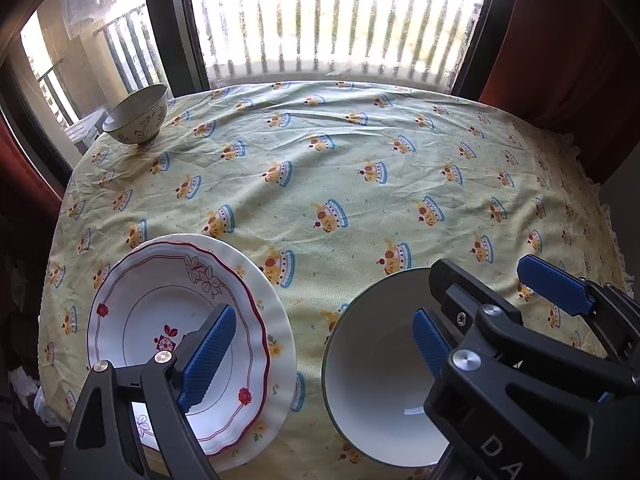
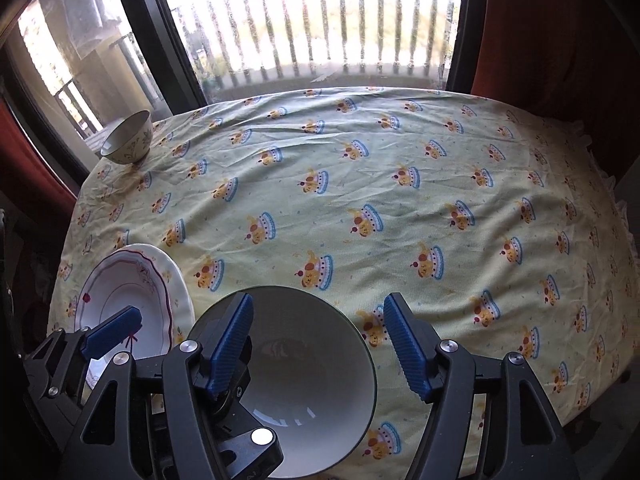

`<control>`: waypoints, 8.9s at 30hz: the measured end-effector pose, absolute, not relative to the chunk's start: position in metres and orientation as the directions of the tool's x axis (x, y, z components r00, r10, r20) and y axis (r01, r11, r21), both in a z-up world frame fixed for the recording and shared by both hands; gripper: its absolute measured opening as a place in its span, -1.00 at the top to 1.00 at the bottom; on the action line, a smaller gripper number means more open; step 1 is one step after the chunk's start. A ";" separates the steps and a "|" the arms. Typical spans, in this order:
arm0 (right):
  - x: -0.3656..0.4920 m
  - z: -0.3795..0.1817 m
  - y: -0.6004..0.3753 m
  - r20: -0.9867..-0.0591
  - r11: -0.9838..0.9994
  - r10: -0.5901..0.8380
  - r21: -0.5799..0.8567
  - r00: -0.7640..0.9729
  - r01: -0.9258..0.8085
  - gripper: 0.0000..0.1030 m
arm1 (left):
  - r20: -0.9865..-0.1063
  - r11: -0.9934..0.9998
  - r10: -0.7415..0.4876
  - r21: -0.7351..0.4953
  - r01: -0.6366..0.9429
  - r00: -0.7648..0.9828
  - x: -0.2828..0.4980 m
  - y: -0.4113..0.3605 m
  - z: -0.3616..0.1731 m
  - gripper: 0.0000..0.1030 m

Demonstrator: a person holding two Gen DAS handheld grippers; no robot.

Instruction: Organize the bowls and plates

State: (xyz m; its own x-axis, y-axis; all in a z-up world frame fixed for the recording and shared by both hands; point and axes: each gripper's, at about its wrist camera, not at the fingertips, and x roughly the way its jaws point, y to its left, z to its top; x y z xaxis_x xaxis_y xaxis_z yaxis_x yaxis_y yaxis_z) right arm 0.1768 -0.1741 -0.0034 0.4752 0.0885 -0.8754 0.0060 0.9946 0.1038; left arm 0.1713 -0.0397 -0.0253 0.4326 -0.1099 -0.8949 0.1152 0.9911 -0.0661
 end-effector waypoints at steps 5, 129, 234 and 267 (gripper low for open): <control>0.190 0.008 -0.155 -0.870 0.994 0.088 0.107 0.486 0.012 -0.38 | -0.892 0.990 -0.117 -0.071 0.119 0.437 0.185 -0.021 -0.018 -0.77; 0.377 -0.022 0.065 -0.879 0.976 -0.034 0.073 0.476 0.205 0.57 | -0.874 0.980 -0.102 -0.008 0.196 0.476 0.379 0.179 -0.047 0.56; 0.156 -0.042 -0.203 -0.897 0.991 0.103 0.130 0.430 0.034 0.38 | -0.916 0.997 -0.057 -0.033 0.067 0.397 0.145 -0.058 -0.056 0.25; 0.148 -0.040 -0.199 -0.944 0.944 -0.089 0.022 0.319 0.328 -0.21 | -0.901 0.894 -0.393 -0.329 0.304 0.181 0.180 -0.051 -0.087 0.12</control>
